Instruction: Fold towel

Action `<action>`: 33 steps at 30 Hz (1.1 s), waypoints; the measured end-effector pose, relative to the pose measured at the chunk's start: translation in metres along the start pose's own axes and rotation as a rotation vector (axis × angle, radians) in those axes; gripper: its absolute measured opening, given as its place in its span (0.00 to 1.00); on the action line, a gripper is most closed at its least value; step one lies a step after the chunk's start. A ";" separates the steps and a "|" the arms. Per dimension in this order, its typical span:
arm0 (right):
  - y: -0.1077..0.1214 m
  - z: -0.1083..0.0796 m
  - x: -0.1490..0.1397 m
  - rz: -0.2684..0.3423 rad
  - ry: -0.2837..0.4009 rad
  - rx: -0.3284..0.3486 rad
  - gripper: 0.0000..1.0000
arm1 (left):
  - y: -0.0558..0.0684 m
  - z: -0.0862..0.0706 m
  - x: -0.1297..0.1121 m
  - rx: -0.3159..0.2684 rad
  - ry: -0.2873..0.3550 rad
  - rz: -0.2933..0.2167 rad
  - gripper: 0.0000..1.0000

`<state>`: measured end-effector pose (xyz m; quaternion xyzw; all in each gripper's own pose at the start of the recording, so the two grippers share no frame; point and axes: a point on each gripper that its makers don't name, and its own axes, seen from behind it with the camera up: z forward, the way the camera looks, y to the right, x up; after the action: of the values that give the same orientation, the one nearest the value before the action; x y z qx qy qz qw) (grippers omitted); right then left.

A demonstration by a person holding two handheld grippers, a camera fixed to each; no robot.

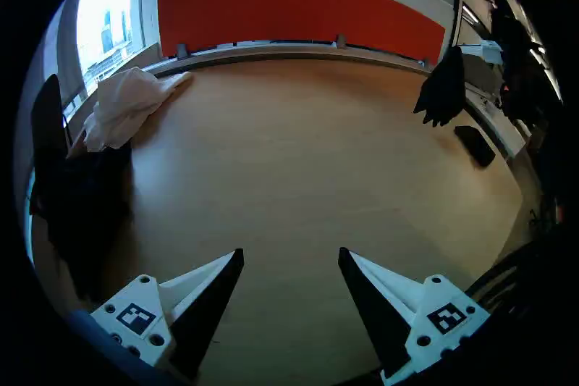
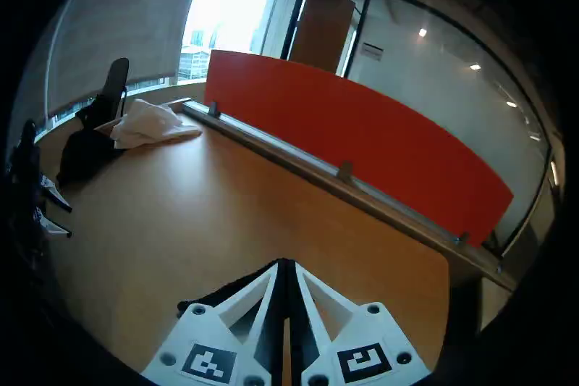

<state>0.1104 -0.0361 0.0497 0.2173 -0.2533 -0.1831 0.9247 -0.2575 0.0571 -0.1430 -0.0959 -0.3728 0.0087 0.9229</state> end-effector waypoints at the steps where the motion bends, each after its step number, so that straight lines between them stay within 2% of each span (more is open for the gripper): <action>1: 0.004 -0.002 -0.002 0.003 -0.002 -0.005 0.02 | 0.000 0.000 0.000 0.000 -0.001 0.000 0.97; 20: 0.083 -0.035 -0.042 0.034 -0.067 -0.098 0.02 | 0.006 0.001 -0.003 0.010 -0.017 0.000 0.97; 33: 0.124 -0.036 -0.065 0.049 -0.110 -0.136 0.02 | 0.013 0.004 -0.002 0.015 -0.025 0.007 0.97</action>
<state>0.1062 0.1082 0.0582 0.1375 -0.2961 -0.1887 0.9262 -0.2610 0.0705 -0.1443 -0.0902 -0.3841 0.0158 0.9187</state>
